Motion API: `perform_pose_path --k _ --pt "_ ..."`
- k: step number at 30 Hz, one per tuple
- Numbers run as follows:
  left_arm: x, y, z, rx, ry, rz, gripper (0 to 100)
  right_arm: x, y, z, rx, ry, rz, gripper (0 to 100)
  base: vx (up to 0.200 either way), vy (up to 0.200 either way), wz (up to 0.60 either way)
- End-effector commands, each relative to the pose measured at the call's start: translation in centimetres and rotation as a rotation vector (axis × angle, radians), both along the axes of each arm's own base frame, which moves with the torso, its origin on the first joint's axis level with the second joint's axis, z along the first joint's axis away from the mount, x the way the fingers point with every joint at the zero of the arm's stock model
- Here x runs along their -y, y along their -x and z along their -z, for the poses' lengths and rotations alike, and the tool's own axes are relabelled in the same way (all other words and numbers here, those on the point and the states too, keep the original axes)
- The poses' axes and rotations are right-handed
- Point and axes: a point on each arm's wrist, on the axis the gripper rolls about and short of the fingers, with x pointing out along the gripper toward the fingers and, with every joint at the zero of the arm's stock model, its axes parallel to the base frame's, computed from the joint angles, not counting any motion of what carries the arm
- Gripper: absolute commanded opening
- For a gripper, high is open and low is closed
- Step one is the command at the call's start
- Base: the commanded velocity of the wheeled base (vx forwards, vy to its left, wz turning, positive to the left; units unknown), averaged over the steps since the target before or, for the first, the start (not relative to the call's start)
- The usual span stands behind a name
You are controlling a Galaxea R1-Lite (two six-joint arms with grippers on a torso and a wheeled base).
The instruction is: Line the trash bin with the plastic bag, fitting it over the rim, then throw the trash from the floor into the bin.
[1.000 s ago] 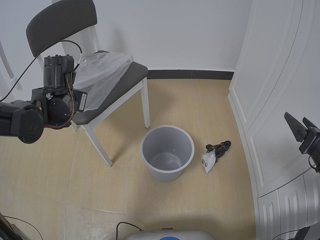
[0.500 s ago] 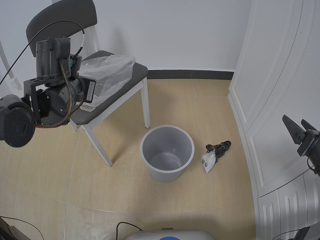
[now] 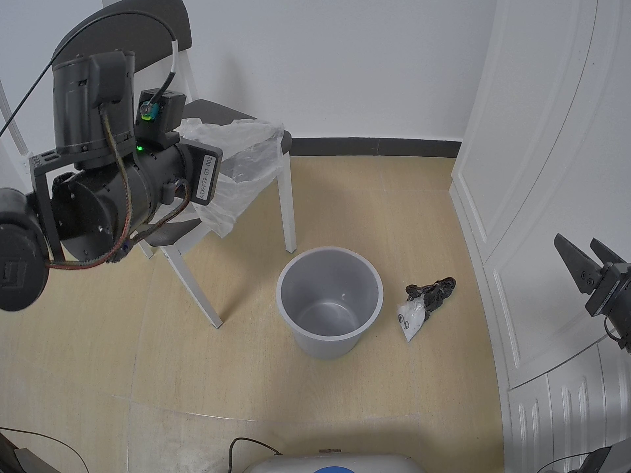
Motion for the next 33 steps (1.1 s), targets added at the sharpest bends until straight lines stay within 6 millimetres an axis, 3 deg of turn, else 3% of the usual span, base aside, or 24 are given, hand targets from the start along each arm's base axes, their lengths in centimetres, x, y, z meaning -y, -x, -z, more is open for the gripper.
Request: perform_pose_path --k 1,33 --pt "0.2 1.2 -0.6 0.015 0.014 0.056 0 0.0 0.0 0.1 -0.002 -0.001 -0.015 100 0.000 0.000 0.00" --pt "1.5 6.3 -2.6 0.091 0.075 0.424 0 -0.4 -0.5 1.0 -0.042 -0.006 -0.039 100 0.000 0.000 0.00"
